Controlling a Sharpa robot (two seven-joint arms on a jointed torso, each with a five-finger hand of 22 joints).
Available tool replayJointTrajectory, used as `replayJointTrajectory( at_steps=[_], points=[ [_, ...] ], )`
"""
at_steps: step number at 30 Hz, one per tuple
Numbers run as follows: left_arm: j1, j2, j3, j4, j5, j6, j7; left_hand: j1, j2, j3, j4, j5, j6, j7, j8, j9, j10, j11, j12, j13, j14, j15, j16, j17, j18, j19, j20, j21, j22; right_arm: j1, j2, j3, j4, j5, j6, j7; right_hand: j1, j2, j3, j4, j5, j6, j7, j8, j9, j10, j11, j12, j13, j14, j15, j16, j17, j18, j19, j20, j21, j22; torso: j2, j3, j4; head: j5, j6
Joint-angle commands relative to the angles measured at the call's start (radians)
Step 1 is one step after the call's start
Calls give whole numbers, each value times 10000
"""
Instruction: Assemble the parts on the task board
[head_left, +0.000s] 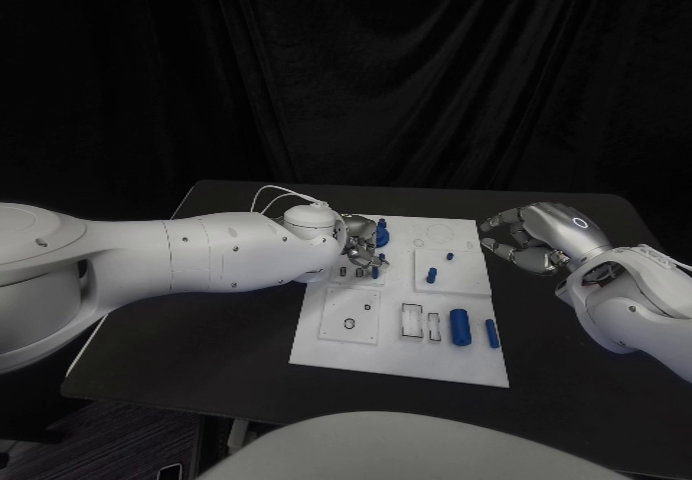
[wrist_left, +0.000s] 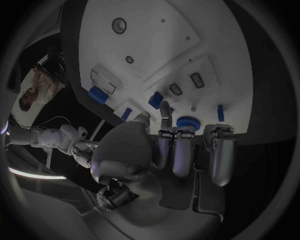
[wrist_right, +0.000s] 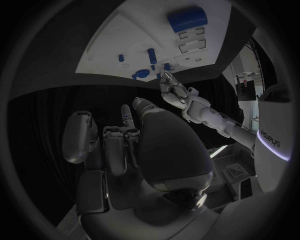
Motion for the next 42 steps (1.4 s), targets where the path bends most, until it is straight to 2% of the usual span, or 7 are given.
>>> replayJointTrajectory(
  at_steps=[1, 6, 10, 19, 24, 30, 42],
  points=[
    [-30, 49, 8, -71, -1, 139, 131, 67, -17, 65, 23, 20, -36, 3, -74, 9, 1054, -2, 35, 2632, 1038, -22, 66, 2633, 125, 238, -41, -50, 1606, -21, -2, 7, 4, -29, 5, -218, 69, -1, 59, 11, 54, 40, 9, -45, -14, 661, 65, -35, 2150, 849, 74, -50, 2197, 87, 21, 81, -33, 1681, -4, 2, -5, -21, 2],
    [-54, 72, 8, -130, -1, 195, 112, 71, -15, 70, 21, 23, -34, 4, -88, 9, 1054, 0, 35, 2632, 1038, -20, 66, 2633, 131, 219, -39, -61, 1582, -21, -4, 7, 9, -29, -19, -207, 91, -26, 71, -11, 88, 54, 11, -48, -20, 644, 65, -44, 2128, 841, 77, -68, 2174, 95, 9, 84, -71, 1670, -7, 6, -5, -15, 2],
    [-73, 113, 8, -204, -1, 277, 153, 101, -1, 101, 5, 33, 0, 5, -134, 15, 1054, 7, 35, 2632, 1038, -11, 66, 2633, 137, 202, -31, -75, 1561, -21, -13, 7, -3, -29, -20, -213, 97, -35, 74, -18, 95, 51, 11, -52, -23, 643, 65, -44, 2126, 840, 77, -70, 2171, 99, 3, 85, -88, 1665, -11, 14, -5, 41, 2],
    [-110, 182, 8, -312, -1, 397, 157, 114, 14, 126, 1, 37, 31, 10, -182, 22, 1054, 13, 35, 2632, 1038, -4, 66, 2633, 155, 147, -23, -111, 1492, -21, 15, 7, -46, -29, -36, -208, 136, -67, 96, -54, 117, 40, 11, -70, -37, 613, 64, -60, 2088, 828, 77, -94, 2141, 111, -17, 88, -145, 1648, -15, 7, -15, 36, 2],
    [-125, 192, 8, -326, -1, 413, 152, 108, 19, 150, 11, 41, 30, 30, -292, 24, 1054, 31, 35, 2632, 1038, 10, 66, 2633, 182, 64, -9, -167, 1390, -21, 15, 7, -53, -29, -12, -225, 147, -71, 104, -63, 121, 43, 10, -72, -39, 603, 63, -65, 2075, 823, 77, -105, 2127, 116, -26, 88, -168, 1641, -20, 8, 3, 22, 2],
    [-135, 193, 8, -292, -1, 431, 172, 108, 21, 165, 12, 46, 31, 40, -351, 27, 1054, 41, 35, 2632, 1038, 19, 66, 2633, 194, 26, -1, -194, 1342, -21, 18, 7, -58, -29, 1, -238, 147, -71, 104, -63, 121, 43, 10, -72, -39, 603, 63, -65, 2075, 823, 77, -105, 2127, 116, -26, 88, -168, 1641, -18, 14, -19, 52, 2],
    [-151, 205, 8, -217, 0, 507, 175, 124, 22, 194, -2, 56, 64, 46, -421, 40, 1054, 52, 35, 2632, 1038, 32, 66, 2633, 215, -40, 12, -241, 1261, -20, 83, 7, -102, -29, 49, -244, 155, -73, 111, -69, 124, 48, 11, -72, -40, 603, 64, -65, 2075, 821, 77, -108, 2124, 117, -28, 88, -174, 1639, -13, 14, -12, 93, 2]
  ],
)
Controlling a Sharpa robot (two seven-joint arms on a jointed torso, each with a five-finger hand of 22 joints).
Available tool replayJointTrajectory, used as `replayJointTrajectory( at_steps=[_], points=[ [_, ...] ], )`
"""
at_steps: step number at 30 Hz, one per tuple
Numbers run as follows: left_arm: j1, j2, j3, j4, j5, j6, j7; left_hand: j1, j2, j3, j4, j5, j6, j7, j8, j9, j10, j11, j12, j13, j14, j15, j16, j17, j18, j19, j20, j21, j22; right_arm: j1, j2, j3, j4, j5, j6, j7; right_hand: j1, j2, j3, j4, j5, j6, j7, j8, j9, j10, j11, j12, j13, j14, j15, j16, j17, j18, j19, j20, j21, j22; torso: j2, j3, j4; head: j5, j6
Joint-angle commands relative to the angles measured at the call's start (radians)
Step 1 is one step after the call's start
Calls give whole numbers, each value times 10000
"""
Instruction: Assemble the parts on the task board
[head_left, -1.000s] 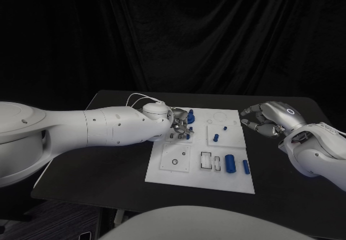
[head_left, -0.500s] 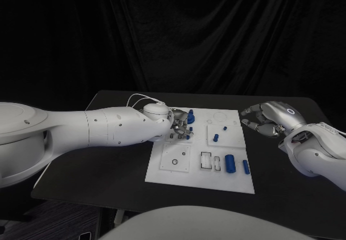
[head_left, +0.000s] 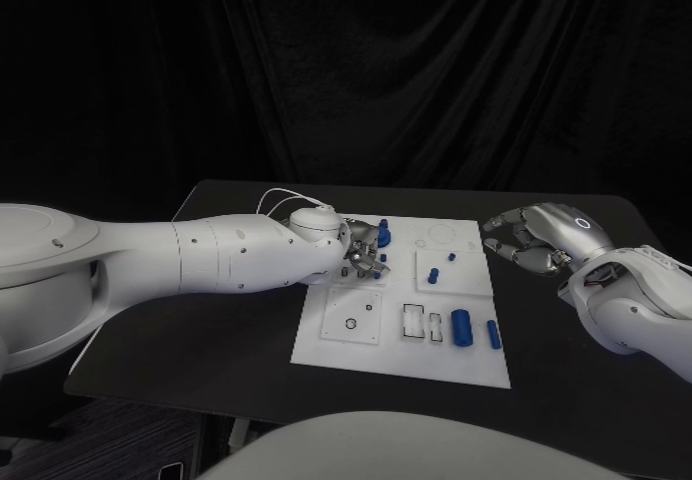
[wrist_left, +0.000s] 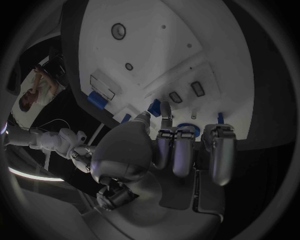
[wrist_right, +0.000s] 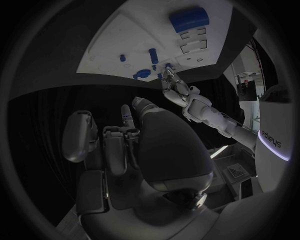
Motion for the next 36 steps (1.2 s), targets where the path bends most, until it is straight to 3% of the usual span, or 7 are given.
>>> replayJointTrajectory(
  at_steps=[1, 23, 26, 27, 31, 33, 36],
  points=[
    [-22, 26, 9, 25, 3, 141, 143, 118, 3, 95, -13, 67, 85, 45, -62, 27, 1054, 53, 35, 2632, 1038, 35, 66, 2634, 205, -52, 15, -59, 1251, -20, 17, 7, -15, -32, 49, -184, 87, 0, 62, -19, 45, 53, 11, -36, -17, 602, 64, -66, 2069, 821, 77, -73, 2122, 119, 8, 52, -72, 1634, 3, -1, -5, 9, 2],
    [-61, 62, 9, -75, 4, 325, 82, 409, -92, 724, -367, 864, 167, 78, -787, 172, 1054, 87, 35, 2632, 1038, 73, 66, 2634, 261, -215, 57, -226, 1065, -20, 18, 7, -34, -32, 180, -243, 80, 24, 98, -6, 107, 75, 18, -40, -26, 563, 71, -86, 2020, 795, 79, -125, 2057, 135, -20, 54, -149, 1611, -17, 4, 0, 60, 2],
    [-66, 57, 9, -67, 4, 336, 101, 449, -194, 1029, -476, 1293, 166, 91, -962, 239, 1054, 97, 35, 2632, 1038, 82, 66, 2634, 271, -245, 71, -263, 1033, -20, 25, 7, -44, -31, 195, -248, 80, 24, 98, -6, 107, 75, 18, -40, -26, 563, 71, -86, 2020, 795, 79, -125, 2057, 135, -20, 54, -149, 1611, -14, 3, -10, 84, 2],
    [-68, 54, 9, -63, 4, 339, 105, 554, -281, 1338, -622, 1800, 145, 95, -1078, 285, 1054, 108, 35, 2632, 1038, 78, 66, 2634, 288, -287, 65, -302, 988, -20, 26, 7, -47, -31, 200, -248, 74, 28, 105, 0, 124, 81, 17, -40, -29, 556, 70, -90, 2011, 788, 79, -138, 2040, 136, -22, 55, -155, 1609, -16, 5, -11, 90, 2],
    [-73, 31, 9, -33, 4, 347, 118, 683, -752, 2506, -1072, 3029, 134, 113, -1338, 462, 1054, 106, 35, 2632, 1038, 92, 66, 2634, 296, -318, 80, -351, 969, -20, 36, 7, -59, -30, 251, -250, 74, 28, 105, 0, 124, 81, 17, -40, -29, 556, 70, -90, 2011, 788, 79, -138, 2040, 136, -22, 55, -155, 1609, -30, 9, -16, 110, 2],
    [-75, 8, 9, -14, 4, 332, 104, 268, -1228, 3649, -1322, 3269, 208, 174, -1464, 717, 1054, 110, 35, 2632, 1038, 137, 66, 2634, 290, -315, 115, -372, 994, -21, 38, 7, -65, -30, 281, -252, 74, 28, 105, 0, 124, 81, 17, -40, -29, 556, 70, -90, 2011, 788, 79, -138, 2040, 136, -22, 55, -155, 1609, -33, 11, -12, 102, 2],
    [-76, -31, 9, 15, 4, 267, 67, 133, -1348, 4122, -1512, 3328, 240, 148, -1501, 851, 1054, 136, 35, 2632, 1038, 127, 66, 2634, 298, -310, 104, -379, 1008, -21, 36, 7, -69, -29, 308, -256, 71, 33, 117, 4, 149, 82, 15, -45, -33, 535, 67, -101, 1985, 779, 79, -158, 2016, 143, -35, 55, -189, 1599, -22, 13, -5, 102, 2]
  ],
)
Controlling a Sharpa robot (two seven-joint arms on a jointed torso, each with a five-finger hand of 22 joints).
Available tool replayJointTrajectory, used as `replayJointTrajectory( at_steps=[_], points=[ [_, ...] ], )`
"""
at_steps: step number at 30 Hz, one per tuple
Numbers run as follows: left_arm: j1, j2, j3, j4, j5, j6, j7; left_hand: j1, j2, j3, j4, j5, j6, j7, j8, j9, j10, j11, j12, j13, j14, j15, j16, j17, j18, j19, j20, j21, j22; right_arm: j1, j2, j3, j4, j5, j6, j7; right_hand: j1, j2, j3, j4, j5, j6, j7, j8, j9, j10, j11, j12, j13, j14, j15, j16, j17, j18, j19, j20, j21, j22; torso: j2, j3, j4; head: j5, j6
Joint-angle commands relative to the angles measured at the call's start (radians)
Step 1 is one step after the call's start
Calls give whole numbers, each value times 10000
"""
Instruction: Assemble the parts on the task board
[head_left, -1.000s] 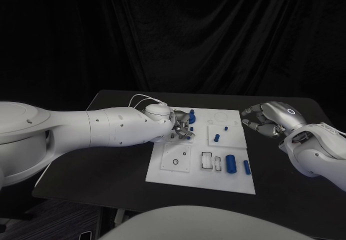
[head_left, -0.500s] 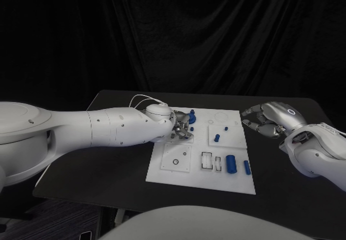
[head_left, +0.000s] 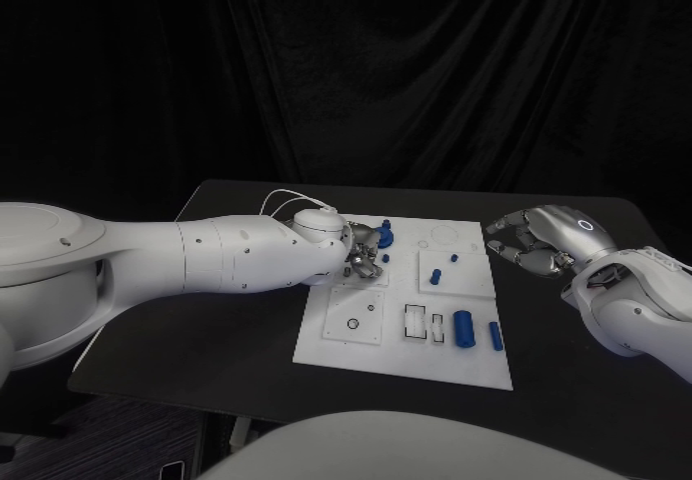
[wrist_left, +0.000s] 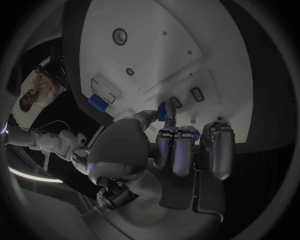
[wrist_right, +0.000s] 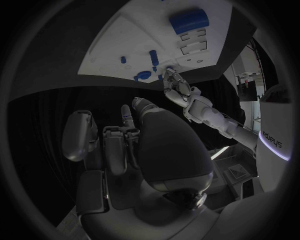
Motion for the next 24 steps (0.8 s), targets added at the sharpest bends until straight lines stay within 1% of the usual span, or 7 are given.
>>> replayJointTrajectory(
  at_steps=[1, 7, 12, 13, 15, 18, 24],
  points=[
    [-18, -35, 6, 55, 6, -12, 59, -151, -200, 773, -428, 104, 51, -78, -93, 167, 1056, 71, 36, 2634, 1042, 84, 66, 2635, 151, -35, 9, -75, 1001, -21, -2, 4, -7, -30, 128, -189, 72, 34, 60, 4, 74, 82, 15, -45, -17, 536, 67, -62, 1989, 779, 78, -73, 2016, 142, -35, 55, -73, 1603, 4, 8, 9, -9, 2],
    [-19, -210, 6, 218, 136, -310, -46, -556, -372, 1462, -741, 289, 121, -72, -156, 434, 1056, 77, 36, 2634, 1042, 89, 66, 2635, 152, -29, 16, -92, 1029, -21, -34, 4, -13, 2, 185, -199, 71, 35, 64, 5, 80, 81, 15, -47, -18, 530, 66, -65, 1982, 777, 78, -77, 2011, 144, -38, 55, -81, 1601, 17, 3, 25, -31, 2],
    [-19, -567, 6, 537, 1035, -716, -198, -665, -387, 1631, -815, 240, 149, -77, -174, 521, 1056, 76, 36, 2634, 1042, 89, 66, 2635, 172, -82, 17, -140, 971, -21, -60, 4, -4, 267, 230, -169, 75, 44, 84, 5, 109, 77, 13, -56, -26, 504, 64, -78, 1949, 767, 76, -97, 1987, 158, -64, 55, -146, 1581, 31, -10, 20, -52, 2],
    [-19, -660, 6, 606, 1183, -796, -221, -690, -396, 1654, -827, 195, 151, -76, -180, 540, 1056, 80, 36, 2634, 1042, 88, 66, 2635, 169, -74, 17, -136, 981, -21, -67, 4, -3, 297, 236, -166, 75, 44, 84, 5, 109, 77, 13, -56, -26, 504, 64, -78, 1949, 767, 76, -97, 1987, 158, -64, 55, -146, 1581, 31, -10, 17, -46, 2],
    [-19, -837, 6, 712, 1512, -958, -260, -815, -384, 1758, -855, -266, 186, -86, -202, 640, 1056, 73, 36, 2634, 1042, 86, 66, 2635, 167, -61, 18, -137, 1000, -21, -83, 4, -3, 338, 243, -160, 75, 44, 84, 5, 109, 77, 13, -56, -26, 504, 64, -78, 1949, 767, 76, -97, 1987, 158, -64, 55, -146, 1581, 36, -11, 19, -49, 2],
    [-19, -1014, 6, 776, 1943, -1072, -303, -946, -347, 1826, -843, -688, 221, -94, -237, 728, 1056, 68, 36, 2634, 1042, 84, 66, 2635, 162, -39, 16, -131, 1029, -21, -101, 4, -2, 365, 247, -156, 81, 51, 103, 2, 136, 76, 16, -62, -31, 488, 66, -87, 1930, 765, 76, -102, 1982, 162, -72, 54, -168, 1575, 36, -13, 19, -37, 2],
    [-19, -1313, 5, 818, 3089, -1167, -376, -1091, -310, 1802, -739, -755, 263, -91, -259, 785, 1056, 73, 36, 2634, 1042, 86, 66, 2635, 172, -65, 15, -160, 1003, -24, -123, 4, -9, 390, 264, -152, 87, 51, 116, -2, 157, 74, 18, -68, -36, 484, 67, -90, 1925, 759, 77, -114, 1967, 169, -86, 55, -202, 1565, 39, -14, 3, -36, 2]
  ],
)
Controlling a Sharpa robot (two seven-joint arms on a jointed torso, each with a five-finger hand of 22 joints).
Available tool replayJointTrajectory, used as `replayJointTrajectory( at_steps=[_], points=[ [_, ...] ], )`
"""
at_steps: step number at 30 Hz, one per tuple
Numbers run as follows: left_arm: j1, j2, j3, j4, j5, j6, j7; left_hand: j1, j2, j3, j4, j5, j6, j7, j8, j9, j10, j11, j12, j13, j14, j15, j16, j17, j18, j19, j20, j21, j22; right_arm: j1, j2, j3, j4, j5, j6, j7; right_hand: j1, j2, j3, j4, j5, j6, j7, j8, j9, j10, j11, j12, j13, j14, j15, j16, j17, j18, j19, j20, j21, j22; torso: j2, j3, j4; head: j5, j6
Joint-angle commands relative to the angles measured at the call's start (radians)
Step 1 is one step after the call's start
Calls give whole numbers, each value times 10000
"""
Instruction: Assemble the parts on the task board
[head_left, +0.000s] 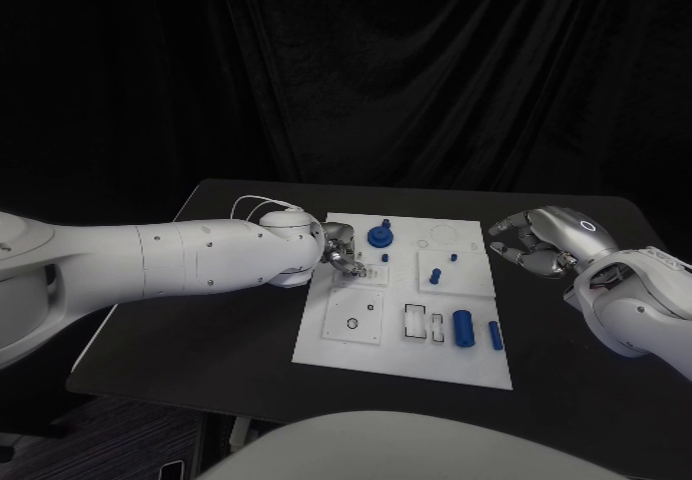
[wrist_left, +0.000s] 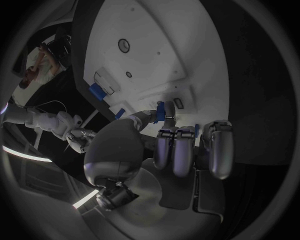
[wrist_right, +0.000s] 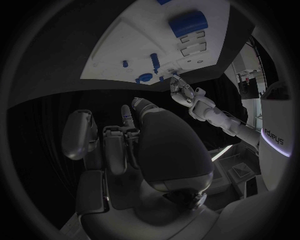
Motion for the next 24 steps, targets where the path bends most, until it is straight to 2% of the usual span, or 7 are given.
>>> replayJointTrajectory(
  at_steps=[1, 10, 17, 24],
  points=[
    [-16, -58, 7, 21, 1371, -368, -93, -102, 14, 276, -213, -10, 70, -5, -47, 13, 1055, 73, 36, 2634, 1039, 89, 66, 2635, 176, -69, 15, -45, 999, -25, -20, 8, -3, 81, 78, -137, 88, 51, 60, -1, 35, 74, 18, -68, -13, 484, 67, -54, 1926, 759, 77, -35, 1967, 169, -49, 19, -30, 1567, 3, -1, -18, 15, 2],
    [-16, -43, 7, -87, 1780, -532, -12, -250, 62, 209, -65, -108, 86, 3, -82, 83, 1055, 80, 36, 2634, 1039, 95, 66, 2635, 187, -100, 19, -81, 970, -35, -22, 8, -14, 87, 86, -137, 92, 53, 72, -4, 53, 74, 19, -72, -17, 469, 68, -62, 1907, 752, 78, -48, 1951, 172, -55, 19, -45, 1563, -6, 10, 15, -46, 2],
    [-17, 33, 6, -167, 1842, -806, 171, -285, 90, 185, -17, -158, 90, 3, -97, 103, 1055, 81, 36, 2634, 1039, 96, 66, 2635, 192, -113, 20, -94, 957, -43, -38, 8, -16, 88, 82, -143, 98, 55, 86, -8, 75, 71, 20, -78, -22, 454, 68, -70, 1889, 748, 78, -56, 1942, 175, -61, 19, -63, 1558, -10, -1, 1, -48, 2],
    [-36, 139, 6, -259, 1852, -869, 282, -280, 102, 189, -17, -156, 90, -1, -99, 107, 1055, 80, 36, 2634, 1039, 96, 66, 2635, 194, -120, 20, -100, 949, -74, -45, 8, -18, 88, 81, -146, 99, 54, 88, -9, 79, 71, 20, -79, -23, 455, 68, -70, 1890, 747, 78, -59, 1938, 175, -62, 19, -65, 1557, -3, -6, -41, 4, 2]
  ],
)
